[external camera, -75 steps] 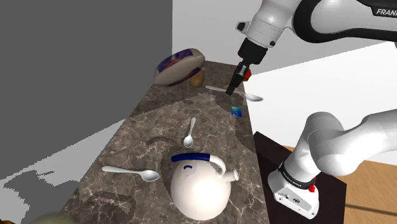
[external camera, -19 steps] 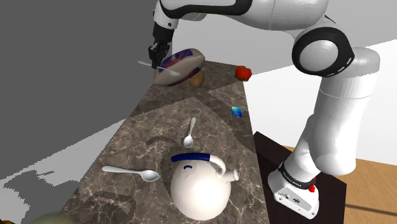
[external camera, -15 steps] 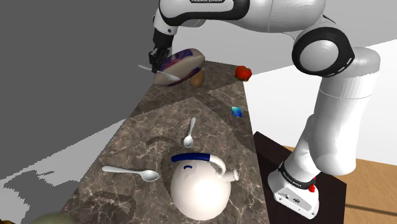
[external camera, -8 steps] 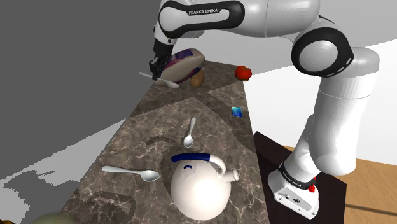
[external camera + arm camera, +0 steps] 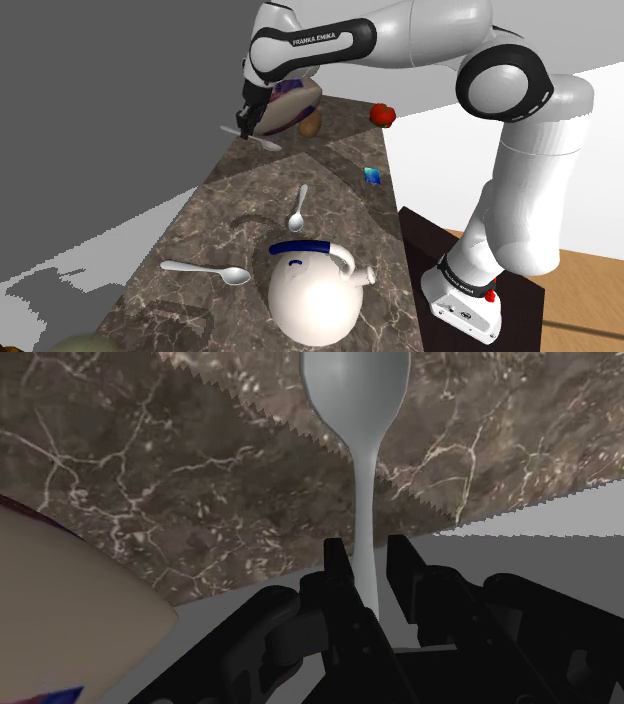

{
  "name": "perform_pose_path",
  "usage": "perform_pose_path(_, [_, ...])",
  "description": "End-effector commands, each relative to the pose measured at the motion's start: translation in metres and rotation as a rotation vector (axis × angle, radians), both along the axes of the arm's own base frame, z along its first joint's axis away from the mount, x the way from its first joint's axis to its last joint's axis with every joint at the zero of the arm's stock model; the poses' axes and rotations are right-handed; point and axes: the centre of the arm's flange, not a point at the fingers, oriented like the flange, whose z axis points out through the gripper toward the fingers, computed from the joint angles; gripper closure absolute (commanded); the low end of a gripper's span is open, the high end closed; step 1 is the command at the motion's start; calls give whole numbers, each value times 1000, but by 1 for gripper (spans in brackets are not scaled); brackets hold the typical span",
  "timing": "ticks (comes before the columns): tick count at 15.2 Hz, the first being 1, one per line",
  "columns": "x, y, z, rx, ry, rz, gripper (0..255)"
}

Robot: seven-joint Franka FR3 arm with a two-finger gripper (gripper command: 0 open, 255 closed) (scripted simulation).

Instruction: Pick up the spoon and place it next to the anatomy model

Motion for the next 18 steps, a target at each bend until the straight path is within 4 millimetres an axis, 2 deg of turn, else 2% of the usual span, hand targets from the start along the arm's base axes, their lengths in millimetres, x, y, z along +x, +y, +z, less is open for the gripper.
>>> perform_pose_path(1, [0, -1, -11, 0, 0, 0, 255])
perform_pose_path(18, [0, -1, -101, 0, 0, 0, 255])
